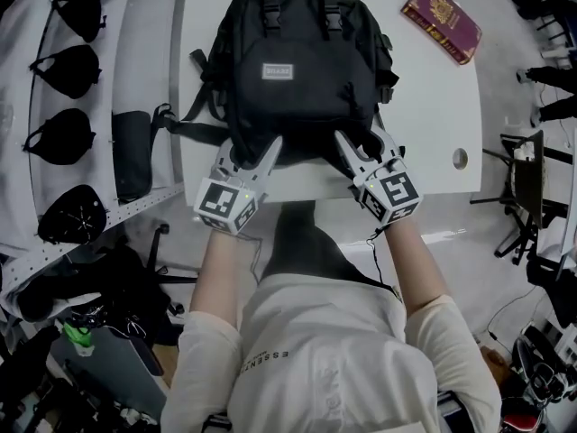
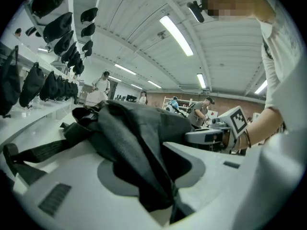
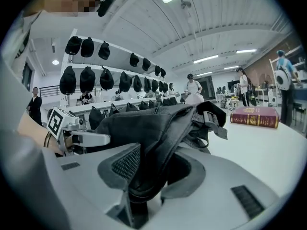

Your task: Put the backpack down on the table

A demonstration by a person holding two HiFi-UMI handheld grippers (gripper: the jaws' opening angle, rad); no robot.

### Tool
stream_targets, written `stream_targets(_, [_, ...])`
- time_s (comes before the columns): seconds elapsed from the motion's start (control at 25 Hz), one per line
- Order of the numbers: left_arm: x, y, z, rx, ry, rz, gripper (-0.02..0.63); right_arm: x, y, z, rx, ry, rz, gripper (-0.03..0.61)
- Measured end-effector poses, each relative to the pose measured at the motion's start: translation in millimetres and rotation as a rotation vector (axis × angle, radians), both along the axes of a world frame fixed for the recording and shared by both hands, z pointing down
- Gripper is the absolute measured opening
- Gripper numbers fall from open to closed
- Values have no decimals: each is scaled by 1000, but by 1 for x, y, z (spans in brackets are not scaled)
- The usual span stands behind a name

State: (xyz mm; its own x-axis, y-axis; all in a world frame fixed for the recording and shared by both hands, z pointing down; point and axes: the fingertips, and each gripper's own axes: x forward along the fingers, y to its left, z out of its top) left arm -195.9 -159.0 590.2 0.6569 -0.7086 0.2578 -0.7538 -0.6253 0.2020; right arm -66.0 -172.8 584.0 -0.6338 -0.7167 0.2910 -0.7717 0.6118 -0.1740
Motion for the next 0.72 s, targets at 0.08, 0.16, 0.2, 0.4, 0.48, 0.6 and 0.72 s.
stream_targets(0.08, [-1,1,1,-2,14,-5,132,0,1,0,-1,2,-4,138])
stream_targets(0.16, [-1,1,1,5,20,-10,135,1,0,0,-6,2,6,144])
stream_targets(0.2, [-2,1,1,14,19,-18,142,3,-1,0,-6,3,20,156])
stream_targets(0.4, [-19,6,7,-23,7,-92,267,15,3,-2,-2,22,79,251])
stream_targets(0.48, [-25,13,8,-39,-8,-113,276,17,10,-3,4,38,76,252])
stream_targets(0.6, [-31,24,10,-71,-43,-127,278,24,18,-9,14,51,90,252])
stream_targets(0.72, [-41,33,5,-71,-68,-155,278,27,25,-19,28,65,107,252])
